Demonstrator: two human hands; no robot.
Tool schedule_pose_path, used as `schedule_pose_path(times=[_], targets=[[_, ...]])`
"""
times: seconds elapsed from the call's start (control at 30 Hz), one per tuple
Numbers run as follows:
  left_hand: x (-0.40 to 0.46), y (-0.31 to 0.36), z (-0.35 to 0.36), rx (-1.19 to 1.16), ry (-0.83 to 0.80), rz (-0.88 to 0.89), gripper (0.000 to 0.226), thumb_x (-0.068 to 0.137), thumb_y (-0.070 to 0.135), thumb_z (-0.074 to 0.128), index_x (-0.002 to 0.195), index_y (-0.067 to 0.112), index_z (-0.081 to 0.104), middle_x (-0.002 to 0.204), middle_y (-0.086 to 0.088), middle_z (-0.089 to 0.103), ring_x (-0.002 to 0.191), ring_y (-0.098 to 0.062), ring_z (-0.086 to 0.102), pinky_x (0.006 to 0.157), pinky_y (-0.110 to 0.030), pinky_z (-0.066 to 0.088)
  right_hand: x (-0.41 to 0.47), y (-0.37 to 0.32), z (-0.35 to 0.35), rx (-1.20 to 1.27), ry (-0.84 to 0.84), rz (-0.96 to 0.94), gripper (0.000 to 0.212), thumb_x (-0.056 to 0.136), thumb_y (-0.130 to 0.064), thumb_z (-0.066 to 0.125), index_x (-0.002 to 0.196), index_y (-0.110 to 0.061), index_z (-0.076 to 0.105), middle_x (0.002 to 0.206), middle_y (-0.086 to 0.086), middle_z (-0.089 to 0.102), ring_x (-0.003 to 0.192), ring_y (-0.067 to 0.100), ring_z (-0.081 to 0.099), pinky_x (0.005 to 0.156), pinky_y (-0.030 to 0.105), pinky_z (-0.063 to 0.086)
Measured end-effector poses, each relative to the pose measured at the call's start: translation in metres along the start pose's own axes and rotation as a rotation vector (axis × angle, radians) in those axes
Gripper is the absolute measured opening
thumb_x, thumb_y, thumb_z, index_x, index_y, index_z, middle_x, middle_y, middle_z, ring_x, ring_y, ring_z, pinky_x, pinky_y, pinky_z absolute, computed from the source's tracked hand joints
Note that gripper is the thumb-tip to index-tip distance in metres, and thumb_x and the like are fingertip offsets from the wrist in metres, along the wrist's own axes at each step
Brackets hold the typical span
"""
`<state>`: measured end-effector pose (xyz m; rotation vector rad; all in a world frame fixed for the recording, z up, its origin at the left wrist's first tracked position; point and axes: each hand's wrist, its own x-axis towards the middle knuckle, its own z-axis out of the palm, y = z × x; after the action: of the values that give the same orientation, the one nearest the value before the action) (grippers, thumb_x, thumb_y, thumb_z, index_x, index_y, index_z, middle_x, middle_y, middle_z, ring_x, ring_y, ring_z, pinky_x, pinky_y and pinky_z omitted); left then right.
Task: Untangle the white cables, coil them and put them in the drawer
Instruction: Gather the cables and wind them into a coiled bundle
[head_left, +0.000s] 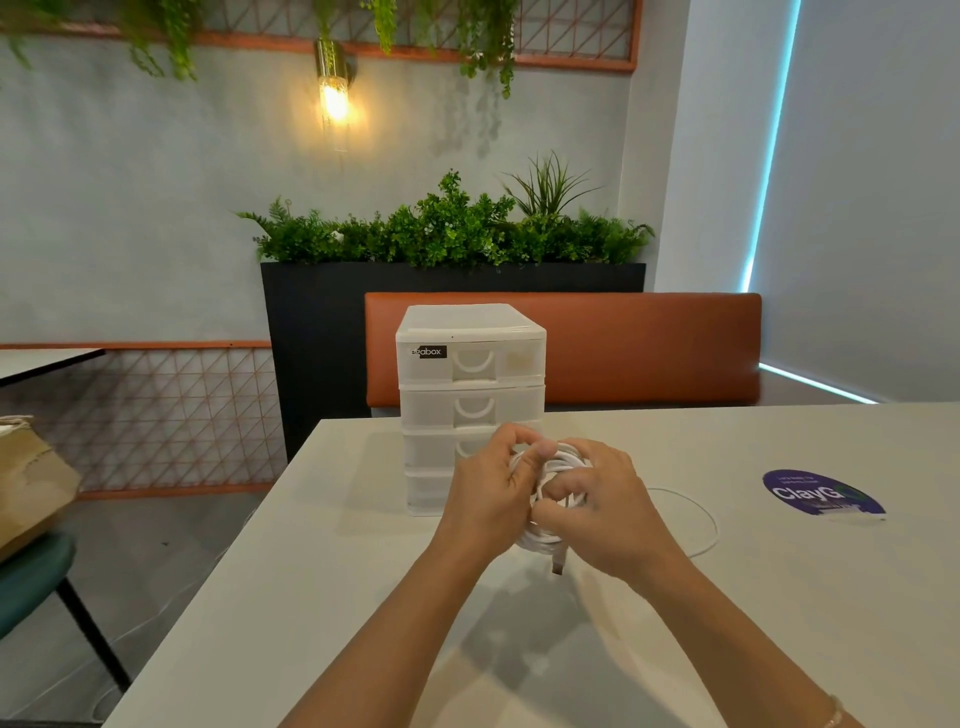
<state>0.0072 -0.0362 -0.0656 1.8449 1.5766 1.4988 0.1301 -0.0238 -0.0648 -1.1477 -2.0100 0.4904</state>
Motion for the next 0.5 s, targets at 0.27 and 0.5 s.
schedule_pose_path(times=[0.27,0.5], targets=[[-0.001,-0.006,0.001,0.103,-0.045,0.065,0.029,0.089,0.046,0.051,0.108,0.025,0.056,0.084,0.016,0.059,0.072,0.002,0.056,0.061,-0.004,0.041,-0.011,-0.008,-0.008,0.070,0.003,0.125,0.019,0.079,-0.022,0.062,0.064,-0.029,0.071,0.148,-0.003,0.034,0.138,0.012,0.017,0.109,0.034,0.025],[0.007,-0.014,-0.001,0.231,0.045,0.072,0.032,0.092,0.043,0.048,0.116,0.021,0.052,0.094,0.007,0.059,0.085,-0.008,0.053,0.068,-0.011,0.038,-0.022,-0.025,-0.006,0.144,0.063,0.209,0.035,0.071,-0.025,0.065,0.039,-0.015,0.053,0.063,0.009,0.053,0.072,0.022,0.049,0.069,0.039,0.040]])
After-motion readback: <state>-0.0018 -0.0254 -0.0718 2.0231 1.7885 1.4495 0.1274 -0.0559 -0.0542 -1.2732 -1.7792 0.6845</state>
